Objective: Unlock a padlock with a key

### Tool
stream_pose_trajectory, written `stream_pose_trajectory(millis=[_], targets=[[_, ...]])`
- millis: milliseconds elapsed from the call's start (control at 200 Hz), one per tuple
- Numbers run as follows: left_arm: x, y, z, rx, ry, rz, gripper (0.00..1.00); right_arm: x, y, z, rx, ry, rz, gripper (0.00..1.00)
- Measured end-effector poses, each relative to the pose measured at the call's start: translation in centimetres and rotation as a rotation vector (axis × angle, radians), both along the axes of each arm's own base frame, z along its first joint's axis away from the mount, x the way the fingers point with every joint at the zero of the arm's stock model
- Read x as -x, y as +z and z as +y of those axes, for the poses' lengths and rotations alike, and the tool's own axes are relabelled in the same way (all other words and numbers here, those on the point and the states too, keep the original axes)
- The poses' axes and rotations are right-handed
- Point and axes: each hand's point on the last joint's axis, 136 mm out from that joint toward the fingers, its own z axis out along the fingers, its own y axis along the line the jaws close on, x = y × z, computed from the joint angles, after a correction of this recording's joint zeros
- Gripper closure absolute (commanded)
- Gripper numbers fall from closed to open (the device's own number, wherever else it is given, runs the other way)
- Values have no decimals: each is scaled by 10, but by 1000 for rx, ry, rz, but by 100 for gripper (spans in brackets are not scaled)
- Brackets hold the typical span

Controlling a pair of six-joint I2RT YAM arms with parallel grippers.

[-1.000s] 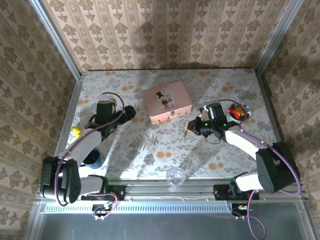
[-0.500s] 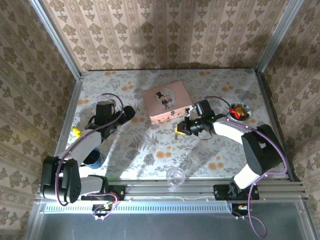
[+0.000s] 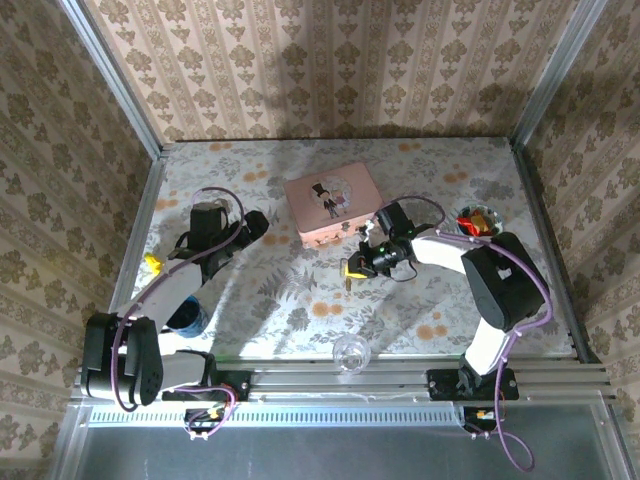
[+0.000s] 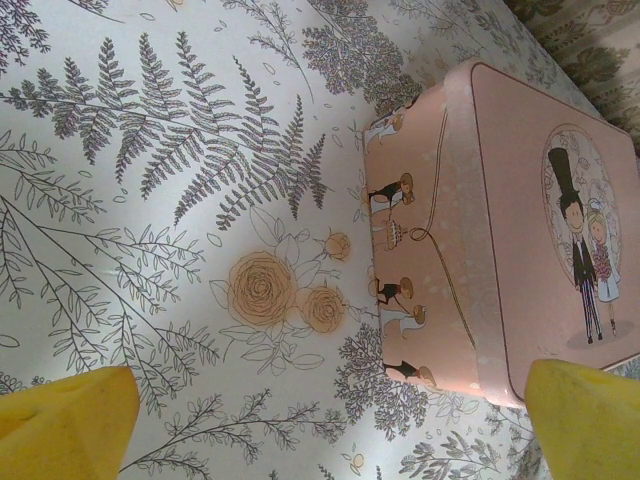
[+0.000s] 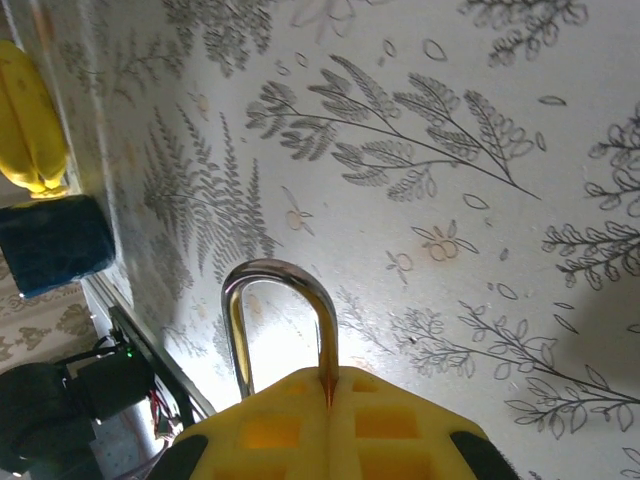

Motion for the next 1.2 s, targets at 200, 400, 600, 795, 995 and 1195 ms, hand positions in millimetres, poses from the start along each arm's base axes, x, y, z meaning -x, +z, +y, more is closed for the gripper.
stream_pose_trajectory(millis=[200, 400, 600, 795, 995, 1195], targets=[[-1, 1, -1, 7, 0, -3, 0, -1, -6, -9, 14, -7, 18, 100], [-2, 2, -1, 12, 2, -9, 0, -6, -9, -24, 27, -32, 29, 100], [-1, 0, -1, 14, 4, -7, 0, -6, -19, -35, 55, -45, 55, 100], [-1, 0, -1, 14, 4, -7, 0, -7, -22, -47, 83, -54, 57, 100], [-1, 0, -1, 14, 4, -7, 0, -5, -37, -79, 235, -98, 77, 100], [-1, -1, -1, 14, 4, -6, 0, -8, -37, -92, 330, -98, 64, 100]])
